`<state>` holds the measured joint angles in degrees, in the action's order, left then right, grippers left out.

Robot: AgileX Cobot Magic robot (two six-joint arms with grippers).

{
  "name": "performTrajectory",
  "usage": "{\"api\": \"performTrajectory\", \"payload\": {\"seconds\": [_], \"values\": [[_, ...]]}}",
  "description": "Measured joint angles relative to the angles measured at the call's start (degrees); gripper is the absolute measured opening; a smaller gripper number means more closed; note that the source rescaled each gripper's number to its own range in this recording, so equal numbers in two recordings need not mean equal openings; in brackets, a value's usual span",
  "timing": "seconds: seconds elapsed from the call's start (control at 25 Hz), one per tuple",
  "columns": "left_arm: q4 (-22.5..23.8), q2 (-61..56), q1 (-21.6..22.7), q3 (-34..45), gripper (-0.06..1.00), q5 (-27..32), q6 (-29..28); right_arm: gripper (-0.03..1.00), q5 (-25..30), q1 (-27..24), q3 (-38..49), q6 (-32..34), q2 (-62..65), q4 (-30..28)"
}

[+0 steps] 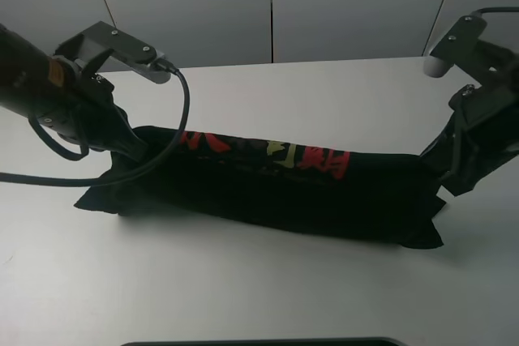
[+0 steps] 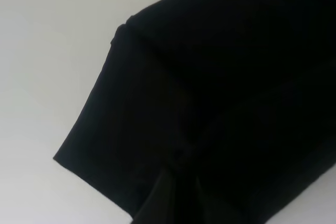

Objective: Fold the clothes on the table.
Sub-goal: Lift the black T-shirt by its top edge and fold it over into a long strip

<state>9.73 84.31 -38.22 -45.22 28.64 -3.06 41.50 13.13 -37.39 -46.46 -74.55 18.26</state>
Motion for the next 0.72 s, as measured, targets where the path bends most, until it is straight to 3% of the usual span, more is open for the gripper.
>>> {"api": "performTrajectory", "payload": {"seconds": [0.2,0.48,0.72], "values": [[3.8,6.0,0.5,0.0,0.00,-6.3,-4.5,0.00,-9.2,0.0,0.0,1.5,-6.5,-0.7],[4.4,12.8,4.5,0.0,0.00,-15.5,-6.5,0.00,-17.9,0.0,0.0,3.4,-14.0,-0.7],[4.4,14.0,5.5,0.0,0.00,-23.2,-6.9,0.00,-24.1,0.0,0.0,3.8,-16.6,-0.7]]}}
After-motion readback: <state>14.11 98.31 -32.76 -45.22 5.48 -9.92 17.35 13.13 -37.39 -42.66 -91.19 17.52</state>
